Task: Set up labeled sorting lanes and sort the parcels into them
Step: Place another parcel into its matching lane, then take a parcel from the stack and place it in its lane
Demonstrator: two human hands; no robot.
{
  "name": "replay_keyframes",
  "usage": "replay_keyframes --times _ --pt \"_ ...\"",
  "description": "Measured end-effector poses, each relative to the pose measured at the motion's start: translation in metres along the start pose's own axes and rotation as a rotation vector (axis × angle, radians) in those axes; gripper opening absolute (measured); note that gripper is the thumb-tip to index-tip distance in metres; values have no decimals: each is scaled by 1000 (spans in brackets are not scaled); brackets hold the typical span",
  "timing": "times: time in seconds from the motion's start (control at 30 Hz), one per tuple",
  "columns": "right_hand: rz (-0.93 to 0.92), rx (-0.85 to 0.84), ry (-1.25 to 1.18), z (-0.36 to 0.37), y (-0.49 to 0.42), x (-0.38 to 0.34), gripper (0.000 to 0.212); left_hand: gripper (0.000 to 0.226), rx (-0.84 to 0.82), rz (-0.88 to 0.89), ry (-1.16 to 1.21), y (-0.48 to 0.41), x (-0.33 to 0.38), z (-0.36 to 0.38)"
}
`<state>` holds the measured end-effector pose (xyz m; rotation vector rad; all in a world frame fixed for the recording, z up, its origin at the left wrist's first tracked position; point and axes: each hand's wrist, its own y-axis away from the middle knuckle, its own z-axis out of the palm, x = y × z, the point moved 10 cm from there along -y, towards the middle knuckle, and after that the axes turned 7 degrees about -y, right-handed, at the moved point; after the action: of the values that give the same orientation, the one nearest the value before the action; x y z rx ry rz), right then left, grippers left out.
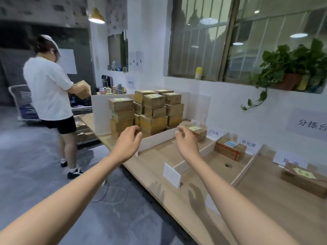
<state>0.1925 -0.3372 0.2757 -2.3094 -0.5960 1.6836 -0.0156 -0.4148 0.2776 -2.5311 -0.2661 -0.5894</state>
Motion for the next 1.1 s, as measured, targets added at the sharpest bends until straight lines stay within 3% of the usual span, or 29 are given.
replay_keyframes --times 0.4,0.77,1.1 --pt "-123 -176 26 184 -35 -51 40 44 65 -140 -80 -34 -150 -80" --pt "-186 -300 62 302 -106 -49 42 62 57 -220 -212 -101 -263 -78" --pt "-162 -271 -27 389 -241 -33 42 44 93 -180 -128 -233 -318 -64"
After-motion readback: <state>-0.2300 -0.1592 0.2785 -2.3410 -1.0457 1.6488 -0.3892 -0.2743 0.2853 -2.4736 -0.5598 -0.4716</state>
